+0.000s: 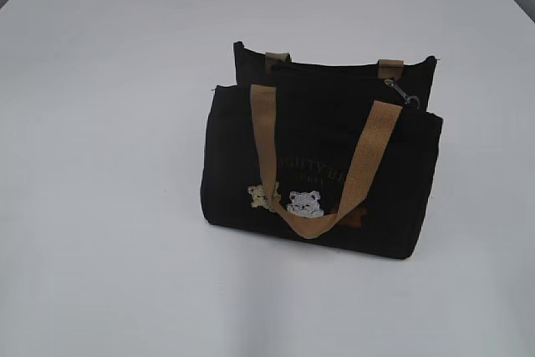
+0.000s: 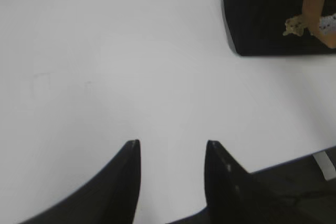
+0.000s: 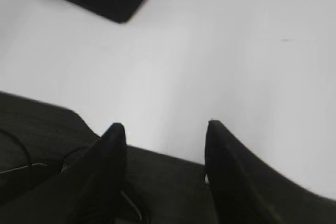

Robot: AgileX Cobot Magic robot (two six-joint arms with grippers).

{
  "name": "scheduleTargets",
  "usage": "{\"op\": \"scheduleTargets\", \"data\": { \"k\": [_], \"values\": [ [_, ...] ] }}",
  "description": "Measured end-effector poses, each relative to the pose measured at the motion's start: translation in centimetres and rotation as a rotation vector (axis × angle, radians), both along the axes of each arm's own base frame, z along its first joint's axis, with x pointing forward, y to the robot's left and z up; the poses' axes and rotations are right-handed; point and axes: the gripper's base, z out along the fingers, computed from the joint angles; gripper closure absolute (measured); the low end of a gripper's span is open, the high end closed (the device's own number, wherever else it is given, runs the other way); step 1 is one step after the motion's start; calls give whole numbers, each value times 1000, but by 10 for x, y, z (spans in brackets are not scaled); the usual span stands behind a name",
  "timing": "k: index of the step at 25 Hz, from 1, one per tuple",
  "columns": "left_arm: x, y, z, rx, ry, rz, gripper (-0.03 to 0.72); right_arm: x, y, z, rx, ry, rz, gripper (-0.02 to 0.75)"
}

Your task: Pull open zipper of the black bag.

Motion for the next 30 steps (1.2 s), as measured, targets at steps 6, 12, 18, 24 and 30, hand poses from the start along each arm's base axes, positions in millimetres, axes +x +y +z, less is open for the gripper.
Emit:
{"op": "scheduleTargets", "data": {
  "k": [6,12,18,24,30],
  "values": [
    [-21,10,0,-43,-132,13,382,-21,-1,-2,-19,-226,14,370],
    [-21,10,0,-43,-132,14,402,-25,-2,-2,-19,-261,13,371],
    [-21,10,0,-43,-132,14,417,-25,-2,-2,-19,-265,12,372],
    [-21,10,0,-43,-132,14,417,-25,-2,-2,-19,-265,12,372],
    [-22,8,0,-33,-135,165,418,-25,-2,-2,-20,-266,9,372]
  ]
}}
